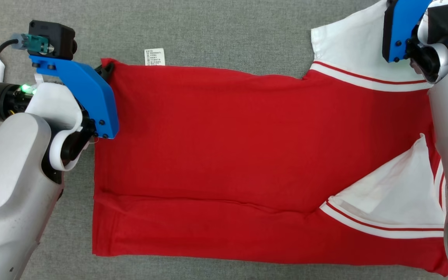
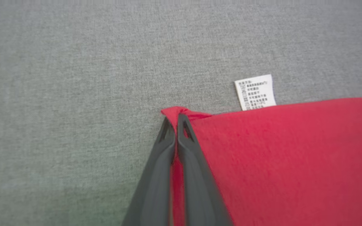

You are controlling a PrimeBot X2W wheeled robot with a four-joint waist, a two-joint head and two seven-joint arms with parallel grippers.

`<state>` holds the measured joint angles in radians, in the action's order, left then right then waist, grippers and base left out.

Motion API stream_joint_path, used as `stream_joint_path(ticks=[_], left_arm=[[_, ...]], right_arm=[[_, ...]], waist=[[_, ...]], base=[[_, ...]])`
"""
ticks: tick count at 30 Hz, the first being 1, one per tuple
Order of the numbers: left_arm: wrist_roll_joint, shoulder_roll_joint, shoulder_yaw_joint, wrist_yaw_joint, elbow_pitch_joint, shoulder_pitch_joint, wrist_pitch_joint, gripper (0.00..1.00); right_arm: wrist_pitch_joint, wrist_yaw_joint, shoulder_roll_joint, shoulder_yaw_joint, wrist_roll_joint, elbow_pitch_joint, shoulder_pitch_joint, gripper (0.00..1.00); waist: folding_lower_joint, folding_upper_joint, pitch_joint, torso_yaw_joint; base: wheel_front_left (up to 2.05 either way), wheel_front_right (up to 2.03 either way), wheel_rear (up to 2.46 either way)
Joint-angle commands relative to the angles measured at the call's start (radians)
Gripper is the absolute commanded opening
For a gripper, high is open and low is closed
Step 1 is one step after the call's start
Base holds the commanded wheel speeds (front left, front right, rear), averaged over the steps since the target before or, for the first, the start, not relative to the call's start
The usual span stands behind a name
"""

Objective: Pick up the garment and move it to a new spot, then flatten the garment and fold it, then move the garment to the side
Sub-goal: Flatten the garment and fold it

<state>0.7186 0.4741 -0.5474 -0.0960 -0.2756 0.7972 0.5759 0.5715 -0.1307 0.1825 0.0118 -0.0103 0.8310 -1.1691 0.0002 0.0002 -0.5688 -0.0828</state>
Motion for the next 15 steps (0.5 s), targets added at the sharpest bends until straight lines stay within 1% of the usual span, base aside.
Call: stream_joint_path(ticks=[1,5,8,10,15], left_arm=[[-0.009,-0.001,0.006,0.001,-0.010,0.010,-0.016,0.00],[-0.023,0.000,0.017,0.004,-0.030,0.024,-0.082,0.00],[-0.016,-0.007,0.026,0.013,-0.044,0.011,-0.118,0.00],[-0.010,-0.010,0.025,0.018,-0.056,-0.003,-0.132,0.00],[-0.008,-0.010,0.013,0.038,-0.068,-0.053,-0.173,0.00]], right_arm=[[-0.024,0.000,-0.001,-0.004,-0.006,-0.010,-0.011,0.00],[-0.095,0.000,-0.006,-0.002,0.004,-0.023,-0.008,0.00],[-0.131,0.000,-0.012,0.005,0.033,-0.028,0.012,0.00],[-0.157,0.000,-0.004,0.016,0.059,-0.038,0.036,0.00],[-0.179,0.000,0.013,0.094,0.153,-0.097,0.132,0.00]], waist=[[-0.0002,-0.0002,0.008,0.005],[-0.0002,-0.0002,0.031,0.018],[-0.0002,-0.0002,0.056,0.028],[-0.0002,-0.0002,0.075,0.031],[-0.0002,-0.0002,0.123,0.040]], base=[[0.00,0.00,0.00],[0.00,0.00,0.00],[0.00,0.00,0.00],[0.00,0.00,0.00],[0.00,0.00,0.00]])
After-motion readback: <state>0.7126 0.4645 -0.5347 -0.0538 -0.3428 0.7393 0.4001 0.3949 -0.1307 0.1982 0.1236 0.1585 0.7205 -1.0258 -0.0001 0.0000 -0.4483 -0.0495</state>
